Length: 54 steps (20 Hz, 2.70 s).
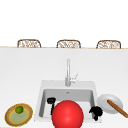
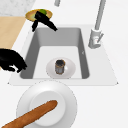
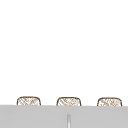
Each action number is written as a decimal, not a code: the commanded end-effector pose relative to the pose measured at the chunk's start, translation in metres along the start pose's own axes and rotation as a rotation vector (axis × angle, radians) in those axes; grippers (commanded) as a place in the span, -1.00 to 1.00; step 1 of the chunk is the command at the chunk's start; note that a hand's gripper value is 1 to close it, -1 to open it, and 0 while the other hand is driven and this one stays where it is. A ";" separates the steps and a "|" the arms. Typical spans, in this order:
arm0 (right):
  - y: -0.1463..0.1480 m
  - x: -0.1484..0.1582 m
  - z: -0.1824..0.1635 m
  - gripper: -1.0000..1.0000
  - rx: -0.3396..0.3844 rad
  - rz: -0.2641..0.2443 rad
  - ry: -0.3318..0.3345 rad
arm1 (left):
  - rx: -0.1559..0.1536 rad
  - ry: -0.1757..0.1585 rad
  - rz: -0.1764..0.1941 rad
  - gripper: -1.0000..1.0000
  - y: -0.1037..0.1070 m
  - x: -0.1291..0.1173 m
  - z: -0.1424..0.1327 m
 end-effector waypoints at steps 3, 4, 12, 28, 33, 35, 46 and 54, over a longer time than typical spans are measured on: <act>0.000 0.000 0.000 0.00 0.000 0.000 0.000 | 0.005 -0.021 0.002 -1.00 0.019 0.044 0.017; 0.000 0.000 0.000 0.00 0.000 0.000 0.000 | 0.011 -0.020 0.000 -1.00 0.019 0.052 0.020; 0.000 0.000 0.000 0.00 0.000 0.000 0.000 | 0.028 -0.024 -0.003 -1.00 0.024 0.118 0.041; 0.000 0.000 0.000 0.00 0.000 0.000 0.000 | 0.013 -0.013 0.001 -1.00 -0.024 0.187 0.053; 0.000 0.000 0.000 0.00 0.000 0.000 0.000 | 0.013 -0.013 0.001 -1.00 -0.019 0.184 0.051; 0.000 0.000 0.000 0.00 0.000 0.000 0.000 | 0.014 -0.014 -0.003 -1.00 -0.019 0.184 0.053; -0.006 0.025 -0.047 -1.00 0.033 0.026 -0.005 | 0.010 -0.014 -0.025 0.00 -0.018 0.184 0.052; -0.014 0.061 -0.105 -1.00 0.085 0.022 0.012 | 0.018 -0.009 -0.040 0.00 -0.018 0.183 0.052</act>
